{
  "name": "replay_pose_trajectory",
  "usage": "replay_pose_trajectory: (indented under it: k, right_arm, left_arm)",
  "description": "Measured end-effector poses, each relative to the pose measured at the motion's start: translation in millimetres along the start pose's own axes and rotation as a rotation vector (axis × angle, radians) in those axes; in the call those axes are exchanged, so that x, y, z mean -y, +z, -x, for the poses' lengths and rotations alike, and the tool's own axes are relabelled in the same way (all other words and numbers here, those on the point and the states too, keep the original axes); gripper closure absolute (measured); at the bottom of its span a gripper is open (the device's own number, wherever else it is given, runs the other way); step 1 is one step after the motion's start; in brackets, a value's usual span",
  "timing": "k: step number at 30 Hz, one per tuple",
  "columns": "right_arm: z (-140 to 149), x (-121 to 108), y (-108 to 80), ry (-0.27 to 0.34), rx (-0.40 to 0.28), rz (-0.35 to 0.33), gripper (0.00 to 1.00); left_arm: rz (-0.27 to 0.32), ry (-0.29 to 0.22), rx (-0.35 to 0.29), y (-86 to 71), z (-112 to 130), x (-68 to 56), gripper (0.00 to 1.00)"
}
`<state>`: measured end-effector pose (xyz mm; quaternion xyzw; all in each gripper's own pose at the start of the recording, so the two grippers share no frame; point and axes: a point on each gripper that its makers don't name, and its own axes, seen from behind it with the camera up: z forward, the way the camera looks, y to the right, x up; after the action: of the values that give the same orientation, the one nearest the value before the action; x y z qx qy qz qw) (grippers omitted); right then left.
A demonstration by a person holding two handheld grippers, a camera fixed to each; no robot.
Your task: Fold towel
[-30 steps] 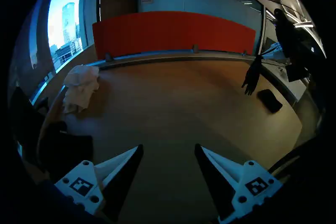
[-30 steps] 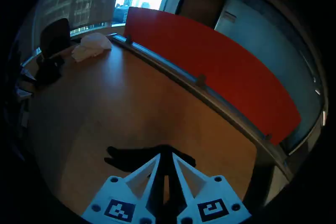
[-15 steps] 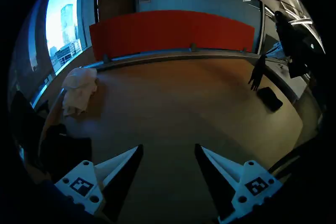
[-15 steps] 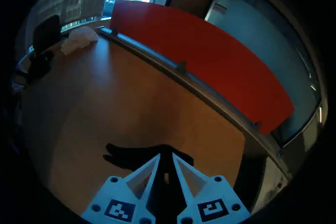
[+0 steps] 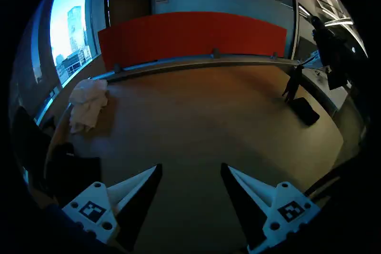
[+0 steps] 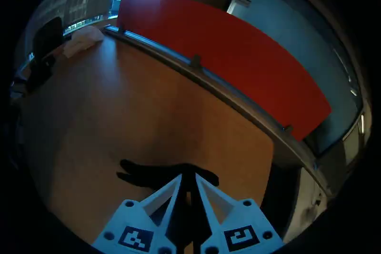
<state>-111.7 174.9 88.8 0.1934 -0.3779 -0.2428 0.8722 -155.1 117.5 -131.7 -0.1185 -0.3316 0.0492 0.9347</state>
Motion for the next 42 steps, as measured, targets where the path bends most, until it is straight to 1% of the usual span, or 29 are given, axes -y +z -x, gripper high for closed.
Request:
replay_pose_trajectory:
  k: [6, 12, 15, 21, 24, 33, 36, 42]
  right_arm:
    - [17, -6, -7.9, 0.012, 0.004, 0.001, 0.95]
    - [44, -5, -19.1, 0.024, 0.014, -0.016, 0.95]
    - [63, -2, -25.2, 0.026, 0.030, -0.027, 0.95]
    - [108, 3, -32.4, 0.033, 0.089, -0.030, 0.95]
    - [122, 6, -34.6, 0.040, 0.104, -0.029, 0.95]
    - [154, 11, -38.9, 0.059, 0.147, -0.018, 0.95]
    - [164, 11, -38.9, 0.072, 0.161, -0.013, 0.95]
    - [190, 13, -36.0, 0.103, 0.208, -0.008, 0.95]
  left_arm:
    - [0.006, 0.008, 0.000, -0.1, -1, -6.6, 0.10]
    - [0.015, 0.015, 0.002, 0.3, -2, -15.2, 0.10]
    - [0.021, 0.021, 0.004, 0.8, -1, -19.8, 0.10]
    - [0.030, 0.032, 0.009, 1.2, 0, -27.2, 0.10]
    - [0.033, 0.035, 0.012, 1.8, 1, -29.8, 0.10]
    - [0.032, 0.049, 0.012, 0.6, -2, -32.2, 0.10]
    - [0.031, 0.050, 0.013, -0.2, -2, -31.7, 0.10]
    - [0.027, 0.055, 0.016, -1.1, -1, -31.7, 0.10]
